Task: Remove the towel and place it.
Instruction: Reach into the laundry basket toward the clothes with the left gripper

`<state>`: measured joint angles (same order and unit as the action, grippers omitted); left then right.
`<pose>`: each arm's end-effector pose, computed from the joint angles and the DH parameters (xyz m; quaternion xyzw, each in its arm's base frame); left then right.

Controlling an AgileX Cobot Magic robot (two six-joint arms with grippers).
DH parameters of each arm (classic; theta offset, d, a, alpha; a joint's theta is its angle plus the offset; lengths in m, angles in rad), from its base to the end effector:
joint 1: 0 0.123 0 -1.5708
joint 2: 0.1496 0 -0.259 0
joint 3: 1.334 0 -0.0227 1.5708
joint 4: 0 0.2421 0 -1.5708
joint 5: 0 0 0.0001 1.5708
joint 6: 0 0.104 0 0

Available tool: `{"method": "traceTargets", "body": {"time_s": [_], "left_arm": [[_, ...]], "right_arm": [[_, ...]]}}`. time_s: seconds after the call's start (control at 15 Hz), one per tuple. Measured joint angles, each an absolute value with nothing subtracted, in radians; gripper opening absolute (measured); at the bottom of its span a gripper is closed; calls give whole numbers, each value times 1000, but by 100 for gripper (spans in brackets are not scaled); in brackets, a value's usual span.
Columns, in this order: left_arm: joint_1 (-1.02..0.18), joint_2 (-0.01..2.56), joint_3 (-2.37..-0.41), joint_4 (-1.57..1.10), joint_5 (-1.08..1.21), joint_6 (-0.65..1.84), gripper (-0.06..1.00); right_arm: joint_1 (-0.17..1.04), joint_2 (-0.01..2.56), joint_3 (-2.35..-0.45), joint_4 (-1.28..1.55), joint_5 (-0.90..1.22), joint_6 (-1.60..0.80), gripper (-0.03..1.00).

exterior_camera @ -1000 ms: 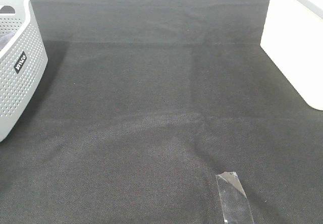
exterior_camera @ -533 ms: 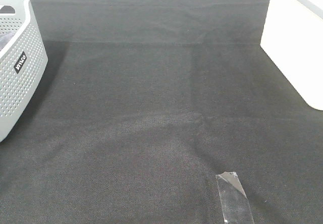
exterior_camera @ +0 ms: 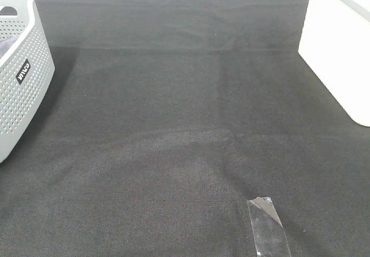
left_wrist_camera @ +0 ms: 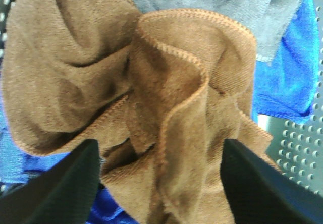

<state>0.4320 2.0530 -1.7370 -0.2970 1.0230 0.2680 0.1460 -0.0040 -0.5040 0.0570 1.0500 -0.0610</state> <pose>0.3989 0.1553 0.2042 -0.1358 0.9686 -0.0748 0.1945 0.0238 0.0087 0.2695 -0.0887 0.8433 0.0509 0.5276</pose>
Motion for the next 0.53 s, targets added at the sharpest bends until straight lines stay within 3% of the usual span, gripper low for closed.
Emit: {"method": "traceTargets", "body": {"time_s": [0.53], "left_arm": [[432,2053,-1737,-305,1019,268,45]], "right_arm": [[146,-4,-504,57,1050,-61,56]]}}
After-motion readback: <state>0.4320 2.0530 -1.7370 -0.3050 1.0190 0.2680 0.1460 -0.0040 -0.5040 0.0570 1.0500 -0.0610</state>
